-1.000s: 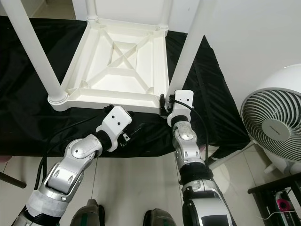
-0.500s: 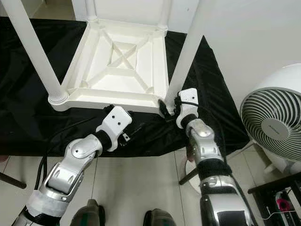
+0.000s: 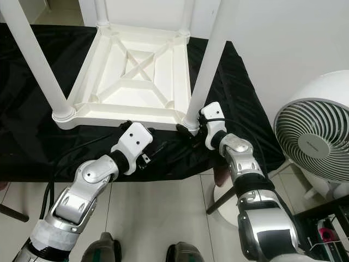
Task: Building children table
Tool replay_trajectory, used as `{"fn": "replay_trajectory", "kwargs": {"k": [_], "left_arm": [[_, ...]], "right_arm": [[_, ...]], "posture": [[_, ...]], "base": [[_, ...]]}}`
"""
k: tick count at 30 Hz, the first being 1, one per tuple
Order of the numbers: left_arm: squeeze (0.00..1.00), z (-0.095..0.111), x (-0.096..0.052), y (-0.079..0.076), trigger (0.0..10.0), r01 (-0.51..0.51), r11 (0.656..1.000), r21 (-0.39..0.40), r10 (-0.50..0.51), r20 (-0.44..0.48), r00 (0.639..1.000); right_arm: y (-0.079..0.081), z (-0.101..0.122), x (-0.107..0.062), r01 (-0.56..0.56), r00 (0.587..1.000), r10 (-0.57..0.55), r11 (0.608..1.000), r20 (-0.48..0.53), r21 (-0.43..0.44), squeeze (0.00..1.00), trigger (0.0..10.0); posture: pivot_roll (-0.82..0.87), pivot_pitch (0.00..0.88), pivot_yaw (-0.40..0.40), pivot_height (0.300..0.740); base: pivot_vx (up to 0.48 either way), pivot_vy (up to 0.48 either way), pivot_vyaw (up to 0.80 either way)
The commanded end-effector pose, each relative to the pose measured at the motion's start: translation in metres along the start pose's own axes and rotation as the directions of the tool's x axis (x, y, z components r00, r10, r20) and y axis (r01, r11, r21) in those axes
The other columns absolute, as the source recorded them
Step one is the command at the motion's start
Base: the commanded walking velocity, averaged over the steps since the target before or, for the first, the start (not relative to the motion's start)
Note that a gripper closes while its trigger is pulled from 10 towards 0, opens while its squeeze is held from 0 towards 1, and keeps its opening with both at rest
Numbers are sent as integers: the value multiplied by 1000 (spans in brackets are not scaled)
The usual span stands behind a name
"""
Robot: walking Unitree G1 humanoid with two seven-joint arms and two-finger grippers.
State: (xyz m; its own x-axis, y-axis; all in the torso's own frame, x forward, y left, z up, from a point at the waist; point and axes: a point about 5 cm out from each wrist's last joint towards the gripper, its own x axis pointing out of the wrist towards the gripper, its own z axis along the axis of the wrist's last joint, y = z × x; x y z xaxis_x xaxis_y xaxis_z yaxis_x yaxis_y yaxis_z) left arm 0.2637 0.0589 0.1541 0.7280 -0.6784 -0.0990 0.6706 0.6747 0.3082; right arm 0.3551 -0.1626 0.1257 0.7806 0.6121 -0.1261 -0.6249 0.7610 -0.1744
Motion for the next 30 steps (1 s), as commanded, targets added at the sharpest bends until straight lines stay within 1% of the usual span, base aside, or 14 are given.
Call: {"fn": "replay_trajectory", "kwargs": {"k": [1,2,3,4,5,9,10,11,12,16,21,25,28,30], "left_arm": [[0,0,0,1,10000,-32,999,4,32,-4,999],[0,-1,-1,2,10000,-33,999,4,33,-5,999],[0,-1,-1,2,10000,-33,999,4,33,-5,999],[0,-1,-1,2,10000,-34,999,3,34,-5,999],[0,0,-1,2,10000,-34,999,4,34,-5,999],[0,0,-1,3,10000,-32,999,6,32,-5,999],[0,0,-2,3,10000,-32,999,4,32,-6,999],[0,0,-2,3,10000,-32,999,4,32,-6,999],[0,0,-2,3,10000,-32,999,4,32,-6,999],[0,0,-2,3,10000,-34,999,2,34,-7,999],[0,0,-2,3,10000,-39,999,-2,39,-8,999],[0,0,-3,2,10000,-46,999,-12,46,-10,999],[0,0,-4,1,10000,-45,999,-14,45,-11,999],[0,-1,-3,1,10000,-45,999,-18,45,-11,999]], "right_arm": [[4,0,4,-56,998,56,998,-17,-24,0,4118],[4,1,4,-64,998,64,997,-16,-35,0,4471],[4,1,4,-64,998,64,997,-16,-35,0,4471],[4,2,4,-76,997,76,996,-12,-43,0,6706],[3,3,4,-83,997,83,995,-8,-46,0,10000],[0,3,4,-83,997,83,996,0,-43,0,10000],[0,2,3,-82,997,82,996,0,-40,0,3137],[0,2,3,-82,997,82,996,0,-40,0,3137],[0,1,3,-81,997,81,996,0,-35,0,0],[0,0,3,-68,998,68,997,4,-26,0,0],[-1,-2,2,-5,1000,5,1000,13,-8,0,0],[-2,0,2,131,990,-132,991,52,22,0,0],[1,1,2,149,986,-150,989,79,20,0,0],[5,5,2,215,969,-221,974,112,65,0,0]], "posture": [[73,14,-67,740],[73,15,-66,740],[73,15,-66,740],[75,16,-61,740],[75,17,-59,740],[75,22,-58,740],[75,25,-58,740],[75,25,-58,740],[75,27,-59,740],[73,35,-60,740],[73,44,-64,740],[66,58,-68,740],[64,60,-68,740],[59,65,-71,740]], "base": [[0,0,0],[0,0,0],[0,0,0],[0,0,0],[0,0,0],[0,0,0],[0,0,0],[0,0,0],[0,0,0],[0,0,0],[0,0,0],[0,0,0],[0,0,0],[0,0,0]]}}
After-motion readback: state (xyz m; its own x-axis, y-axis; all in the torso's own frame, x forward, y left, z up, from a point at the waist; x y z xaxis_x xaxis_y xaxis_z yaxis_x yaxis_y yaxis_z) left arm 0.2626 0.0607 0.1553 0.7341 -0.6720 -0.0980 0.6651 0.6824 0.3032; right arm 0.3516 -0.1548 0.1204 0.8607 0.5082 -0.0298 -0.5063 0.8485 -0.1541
